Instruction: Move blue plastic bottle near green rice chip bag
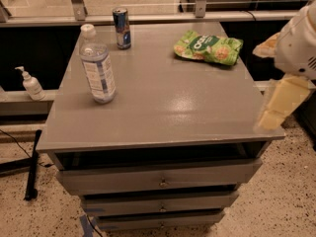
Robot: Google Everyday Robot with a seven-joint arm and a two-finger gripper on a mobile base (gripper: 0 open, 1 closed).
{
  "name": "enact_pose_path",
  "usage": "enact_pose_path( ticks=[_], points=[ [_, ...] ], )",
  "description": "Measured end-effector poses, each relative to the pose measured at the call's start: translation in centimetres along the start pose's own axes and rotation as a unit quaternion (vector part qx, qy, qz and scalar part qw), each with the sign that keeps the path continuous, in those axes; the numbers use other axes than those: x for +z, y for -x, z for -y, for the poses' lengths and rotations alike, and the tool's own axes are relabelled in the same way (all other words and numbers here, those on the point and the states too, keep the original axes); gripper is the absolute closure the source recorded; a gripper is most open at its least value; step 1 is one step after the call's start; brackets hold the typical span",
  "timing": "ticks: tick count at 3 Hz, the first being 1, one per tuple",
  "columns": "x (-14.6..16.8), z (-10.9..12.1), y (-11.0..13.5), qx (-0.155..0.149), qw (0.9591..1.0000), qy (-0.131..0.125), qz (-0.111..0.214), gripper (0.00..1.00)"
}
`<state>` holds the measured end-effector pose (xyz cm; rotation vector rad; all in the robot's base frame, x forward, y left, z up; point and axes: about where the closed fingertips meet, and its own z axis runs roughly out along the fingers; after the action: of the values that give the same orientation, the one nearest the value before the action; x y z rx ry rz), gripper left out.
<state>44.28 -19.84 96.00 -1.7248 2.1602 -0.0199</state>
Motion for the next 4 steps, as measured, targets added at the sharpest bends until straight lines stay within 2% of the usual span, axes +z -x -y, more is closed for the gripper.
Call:
enact_pose_path(
  ticks=[1, 2, 3, 4],
  points=[
    [4.8, -0.5, 3.6, 0.0, 0.995, 0.018, 0.099, 0.0],
    [8.5, -0.2, 9.1, 0.01, 0.9782, 0.026, 0.206, 0.0],
    [11.0, 0.9, 15.3, 0.027, 0.9502, 0.025, 0.31, 0.0],
    [12.6, 2.7, 20.8, 0.038, 0.9201, 0.018, 0.389, 0.0]
  ],
)
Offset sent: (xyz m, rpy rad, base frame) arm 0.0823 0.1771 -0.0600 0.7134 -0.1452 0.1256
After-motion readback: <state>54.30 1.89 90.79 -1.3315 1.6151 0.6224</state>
